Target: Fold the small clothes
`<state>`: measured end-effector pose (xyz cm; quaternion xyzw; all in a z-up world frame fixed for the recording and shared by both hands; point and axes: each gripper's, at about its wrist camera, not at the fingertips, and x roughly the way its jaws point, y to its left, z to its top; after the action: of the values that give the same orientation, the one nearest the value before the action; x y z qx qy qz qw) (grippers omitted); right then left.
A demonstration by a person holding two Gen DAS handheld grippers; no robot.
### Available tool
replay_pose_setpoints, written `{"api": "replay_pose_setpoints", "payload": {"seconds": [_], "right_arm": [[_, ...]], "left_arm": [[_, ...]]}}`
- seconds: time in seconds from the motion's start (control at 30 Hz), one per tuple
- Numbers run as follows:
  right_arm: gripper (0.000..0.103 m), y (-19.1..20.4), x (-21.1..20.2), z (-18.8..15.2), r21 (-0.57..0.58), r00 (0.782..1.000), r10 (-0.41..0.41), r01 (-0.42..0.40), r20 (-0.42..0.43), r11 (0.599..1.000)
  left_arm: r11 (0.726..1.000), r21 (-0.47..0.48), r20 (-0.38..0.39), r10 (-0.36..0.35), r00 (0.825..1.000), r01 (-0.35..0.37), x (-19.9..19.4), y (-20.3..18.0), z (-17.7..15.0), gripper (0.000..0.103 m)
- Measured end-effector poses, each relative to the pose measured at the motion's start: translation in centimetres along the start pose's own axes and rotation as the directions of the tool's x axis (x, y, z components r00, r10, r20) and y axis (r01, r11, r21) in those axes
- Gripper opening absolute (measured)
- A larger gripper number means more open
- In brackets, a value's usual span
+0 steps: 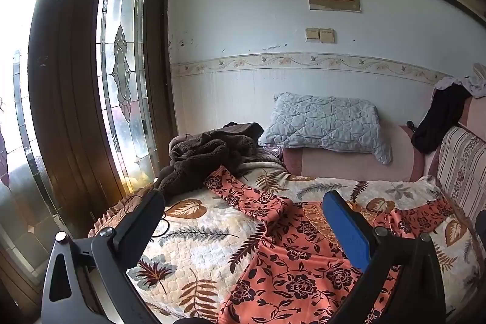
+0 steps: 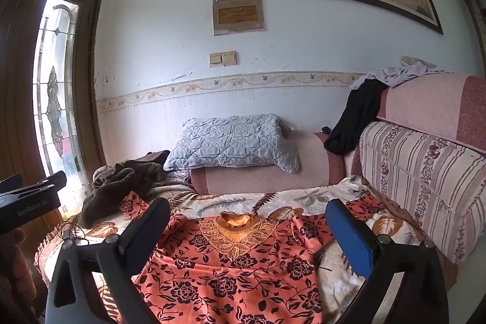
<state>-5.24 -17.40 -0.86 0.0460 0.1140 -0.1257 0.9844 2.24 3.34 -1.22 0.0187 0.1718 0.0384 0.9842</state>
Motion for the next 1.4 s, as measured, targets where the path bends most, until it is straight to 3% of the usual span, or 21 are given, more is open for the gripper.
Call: {"api": "replay_pose_setpoints", "payload": {"seconds": [0.2, 0.97, 1.4], "right_arm": [[0.103, 0.1, 0.4, -0.2, 0.0, 1.0, 0.007, -0.007, 0.021, 1.0], [0.103, -0.1, 4.3, -2.2, 0.016, 0.994, 0.007, -0.005, -0.113, 1.0], [0.103, -0.1, 6.1, -2.9, 0.01, 0.994, 0.008, -0.007, -0.113, 1.0]], "left_arm": [[1.0, 0.012, -0.007, 0.008, 1.0, -0.008, 0.6, -0.3, -0.3, 0.103], [1.0, 0.026, -0.045, 0.015, 0.999, -0.014, 3.1, -0.5, -1.1, 0.103], [0.999, 0.035, -0.062, 0.022, 0.998, -0.02, 4.6, -1.4, -1.2, 0.103]]}}
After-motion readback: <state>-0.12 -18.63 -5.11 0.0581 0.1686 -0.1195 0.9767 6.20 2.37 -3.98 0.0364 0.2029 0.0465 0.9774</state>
